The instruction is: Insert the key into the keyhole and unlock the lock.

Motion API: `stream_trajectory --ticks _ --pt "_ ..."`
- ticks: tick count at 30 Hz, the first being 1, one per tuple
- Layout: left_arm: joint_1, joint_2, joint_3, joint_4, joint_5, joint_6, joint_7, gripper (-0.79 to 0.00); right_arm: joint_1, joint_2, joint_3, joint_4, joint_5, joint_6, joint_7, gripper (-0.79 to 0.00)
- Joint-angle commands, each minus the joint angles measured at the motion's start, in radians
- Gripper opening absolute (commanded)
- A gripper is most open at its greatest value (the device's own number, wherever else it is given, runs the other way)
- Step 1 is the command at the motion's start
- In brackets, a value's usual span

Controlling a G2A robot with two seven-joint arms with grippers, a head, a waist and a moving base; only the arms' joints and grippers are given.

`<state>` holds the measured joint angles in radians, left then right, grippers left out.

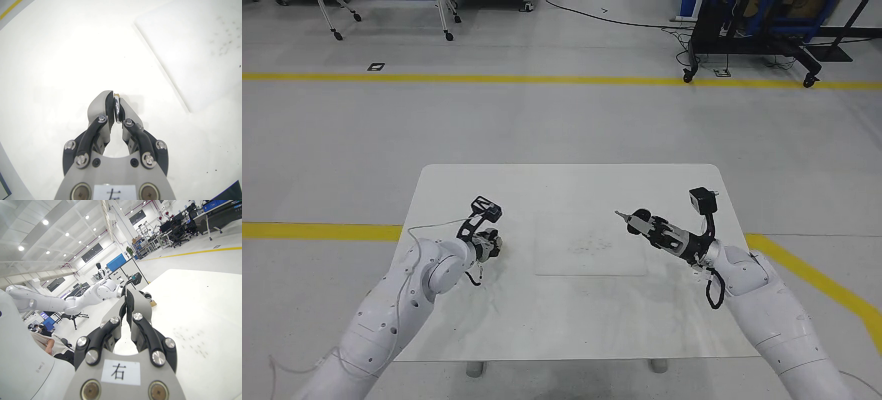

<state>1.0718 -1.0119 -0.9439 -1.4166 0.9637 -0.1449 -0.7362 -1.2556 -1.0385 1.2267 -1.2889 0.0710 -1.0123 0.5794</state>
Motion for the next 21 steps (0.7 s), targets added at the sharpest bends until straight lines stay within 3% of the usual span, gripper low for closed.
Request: stream_trajectory --ticks 1,21 --pt "0.003 0.0 -0.005 -0.001 0.002 -0.003 -0.002 -0.785 0.0 0.0 0.0 0.0 0.0 0.0 0.0 -0.785" --pt "0.042 -0.002 -0.043 -0.036 0.001 -0.047 -0.018 -0.785 0.0 0.0 0.0 0.0 0.0 0.0 0.0 -0.785"
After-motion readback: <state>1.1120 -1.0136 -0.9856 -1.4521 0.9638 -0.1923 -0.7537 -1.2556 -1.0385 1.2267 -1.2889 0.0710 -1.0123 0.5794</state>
